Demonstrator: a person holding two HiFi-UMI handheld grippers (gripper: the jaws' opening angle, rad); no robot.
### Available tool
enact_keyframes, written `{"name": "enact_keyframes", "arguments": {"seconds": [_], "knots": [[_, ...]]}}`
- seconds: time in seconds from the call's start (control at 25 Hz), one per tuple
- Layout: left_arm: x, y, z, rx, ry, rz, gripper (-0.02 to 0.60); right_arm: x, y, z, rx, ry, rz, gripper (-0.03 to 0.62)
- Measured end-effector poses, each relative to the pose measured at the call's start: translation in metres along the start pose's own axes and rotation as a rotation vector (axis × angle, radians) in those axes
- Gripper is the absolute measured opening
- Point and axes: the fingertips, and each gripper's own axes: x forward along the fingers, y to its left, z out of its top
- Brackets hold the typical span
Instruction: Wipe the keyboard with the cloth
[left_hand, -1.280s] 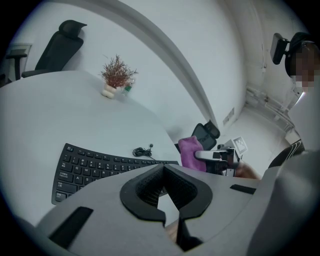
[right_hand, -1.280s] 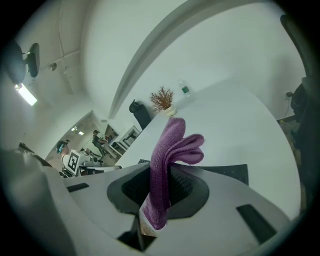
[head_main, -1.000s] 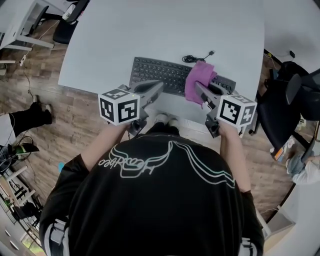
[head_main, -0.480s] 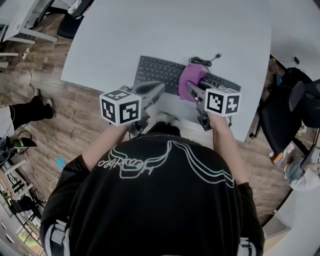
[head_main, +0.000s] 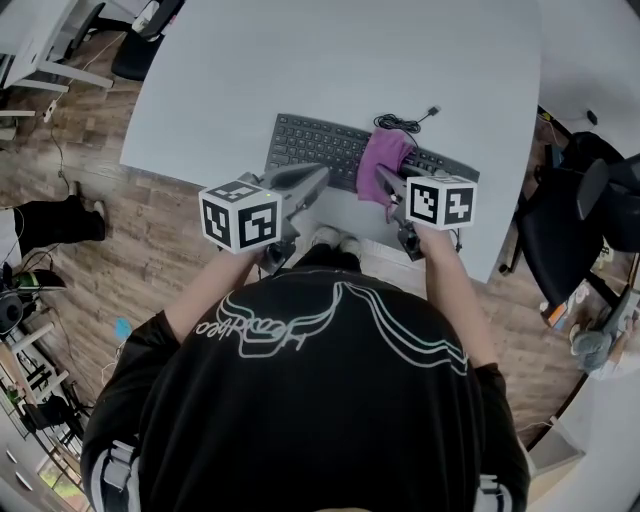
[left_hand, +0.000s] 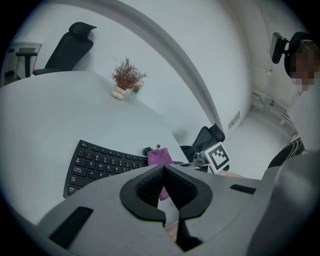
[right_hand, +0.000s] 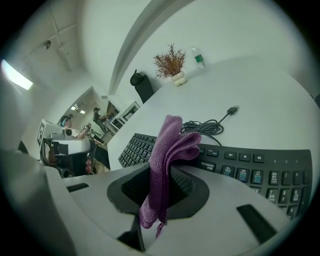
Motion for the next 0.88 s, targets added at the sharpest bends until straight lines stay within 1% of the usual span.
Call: {"name": "enact_keyframes", "arguments": {"seconds": [0.16,0.6,0.88], "knots": [[0.003,-0.003,0.0,0.004,0.005,-0.007,0.006,-0.007,-0.009,-0.007,0.018,0.014,-0.022,0.054],[0.01,-0.007,-0.002,0.016,0.027,-0.03,0.006,-0.032,-0.037,-0.017,0.099,-0.009,-0.065,0.054],[0.017,-0.015,-0.004,0.027,0.044,-0.048,0.006,-0.058,-0.061,-0.025,0.118,-0.024,-0.126,0.054]]}}
